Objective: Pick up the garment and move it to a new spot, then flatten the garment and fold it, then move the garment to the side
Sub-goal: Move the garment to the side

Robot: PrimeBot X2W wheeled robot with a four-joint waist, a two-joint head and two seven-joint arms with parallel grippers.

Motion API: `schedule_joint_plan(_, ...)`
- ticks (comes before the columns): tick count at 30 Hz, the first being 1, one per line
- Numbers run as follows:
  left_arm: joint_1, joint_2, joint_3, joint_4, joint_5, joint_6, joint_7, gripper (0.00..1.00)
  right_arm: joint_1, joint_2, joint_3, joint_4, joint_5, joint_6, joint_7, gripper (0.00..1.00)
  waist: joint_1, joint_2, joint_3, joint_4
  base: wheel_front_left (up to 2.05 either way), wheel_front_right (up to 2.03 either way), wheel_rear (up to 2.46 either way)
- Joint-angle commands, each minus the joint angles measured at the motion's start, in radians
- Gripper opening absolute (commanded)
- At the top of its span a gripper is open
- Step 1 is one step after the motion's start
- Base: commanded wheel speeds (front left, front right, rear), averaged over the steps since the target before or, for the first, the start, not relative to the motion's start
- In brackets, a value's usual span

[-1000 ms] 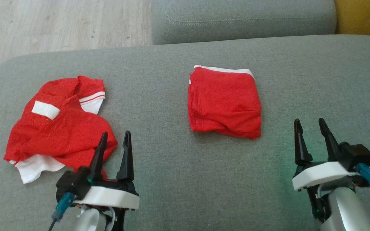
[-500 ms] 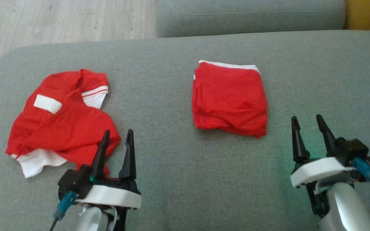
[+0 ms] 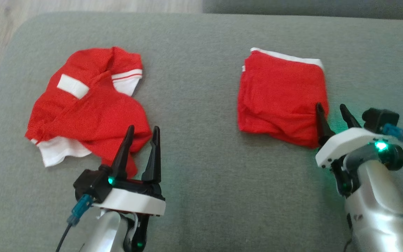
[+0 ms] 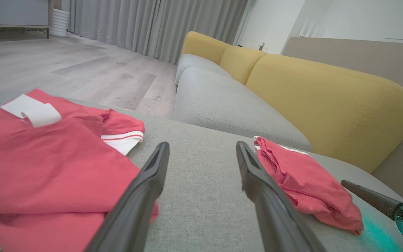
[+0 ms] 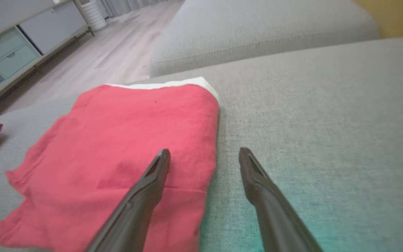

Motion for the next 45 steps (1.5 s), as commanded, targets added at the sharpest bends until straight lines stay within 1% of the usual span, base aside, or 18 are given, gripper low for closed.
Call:
schedule_joint_plan(1,-0.044,0.006,0.022,-0.032,-0.008,0.005,-0.01,1.0,-0.061,0.003,0.007,0.014,0.012,-0.001,0.02,1.0,-0.0001,0.0,0.03,0.033,0.0,0.0,0.0)
schedule_joint_plan(5,-0.057,0.006,0.009,-0.034,-0.016,0.008,-0.01,1.0,-0.128,0.003,-0.012,0.115,0.054,-0.001,0.051,1.0,-0.0001,0.0,0.051,0.057,0.0,0.0,0.0)
schedule_joint_plan(8,-0.062,0.006,0.002,-0.035,-0.018,0.012,-0.01,1.0,-0.165,0.003,-0.007,0.179,0.044,-0.001,0.053,1.0,-0.0001,0.0,0.059,0.064,0.0,0.0,0.0)
schedule_joint_plan(9,-0.063,0.006,0.0,-0.035,-0.019,0.013,-0.01,1.0,-0.175,0.003,-0.005,0.198,0.039,-0.001,0.052,0.96,-0.0001,0.0,0.062,0.065,0.0,0.0,0.0)
schedule_joint_plan(10,-0.065,0.006,-0.002,-0.035,-0.019,0.014,-0.01,1.0,-0.184,0.003,-0.002,0.215,0.031,-0.001,0.047,0.5,-0.0001,0.0,0.064,0.065,0.0,0.0,0.0)
schedule_joint_plan(11,-0.068,0.006,-0.005,-0.033,-0.019,0.014,-0.01,1.0,-0.193,0.003,0.005,0.228,0.02,-0.001,0.039,0.0,-0.0001,0.0,0.065,0.063,0.0,0.0,0.0)
schedule_joint_plan(15,-0.08,0.006,-0.015,-0.033,-0.018,0.014,-0.01,1.0,-0.219,0.003,0.04,0.262,-0.039,-0.001,-0.01,0.0,-0.0001,0.0,0.063,0.046,0.0,0.0,0.0)
schedule_joint_plan(21,-0.09,0.006,-0.026,-0.04,-0.01,0.014,-0.01,1.0,-0.251,-0.013,0.091,0.281,-0.107,-0.001,-0.057,0.0,-0.0001,0.0,0.045,-0.007,0.0,0.0,0.0)
schedule_joint_plan(24,-0.1,0.006,-0.043,-0.044,-0.01,0.015,-0.01,1.0,-0.259,-0.044,0.15,0.278,-0.121,-0.001,-0.06,0.0,-0.0001,0.0,0.039,-0.037,0.0,0.0,0.0)
schedule_joint_plan(27,-0.116,0.006,-0.064,-0.054,-0.013,0.017,-0.01,1.0,-0.261,-0.102,0.248,0.267,-0.129,-0.001,-0.048,0.0,-0.0001,0.0,0.04,-0.068,0.0,0.0,0.0)
schedule_joint_plan(28,-0.116,0.006,-0.064,-0.054,-0.013,0.017,-0.01,1.0,-0.261,-0.102,0.248,0.267,-0.129,-0.001,-0.048,0.0,-0.0001,0.0,0.04,-0.068,0.0,0.0,0.0)
schedule_joint_plan(31,-0.137,0.006,-0.081,-0.066,-0.015,0.022,-0.01,1.0,-0.268,-0.183,0.341,0.242,-0.101,-0.001,-0.024,0.0,-0.0001,0.0,0.051,-0.098,0.0,0.0,0.0)
schedule_joint_plan(34,-0.163,0.006,-0.1,-0.077,-0.016,0.023,-0.01,1.0,-0.278,-0.288,0.42,0.204,-0.047,-0.001,0.007,0.0,-0.0001,0.0,0.072,-0.118,0.0,0.0,0.0)
schedule_joint_plan(36,-0.178,0.006,-0.111,-0.082,-0.017,0.022,-0.01,1.0,-0.286,-0.367,0.463,0.175,-0.005,-0.001,0.03,0.0,-0.0001,0.0,0.087,-0.125,0.0,0.0,0.0)
schedule_joint_plan(37,-0.193,0.006,-0.118,-0.089,-0.017,0.024,-0.01,1.0,-0.293,-0.447,0.51,0.146,0.028,-0.001,0.05,0.0,-0.0001,0.0,0.104,-0.128,0.0,0.0,0.0)
schedule_joint_plan(41,-0.216,0.006,-0.128,-0.1,-0.017,0.023,-0.01,1.0,-0.307,-0.585,0.57,0.112,0.102,-0.001,0.083,0.0,-0.0001,0.0,0.138,-0.122,0.0,0.0,0.0)
schedule_joint_plan(42,-0.225,0.006,-0.132,-0.103,-0.017,0.021,-0.01,1.0,-0.318,-0.645,0.586,0.108,0.125,-0.001,0.089,0.0,-0.0001,0.0,0.151,-0.116,0.0,0.0,0.0)
schedule_joint_plan(45,-0.235,0.006,-0.13,-0.106,-0.014,0.018,-0.01,1.0,-0.332,-0.706,0.587,0.11,0.148,-0.001,0.102,0.0,-0.0001,0.0,0.17,-0.107,0.0,0.0,0.0)
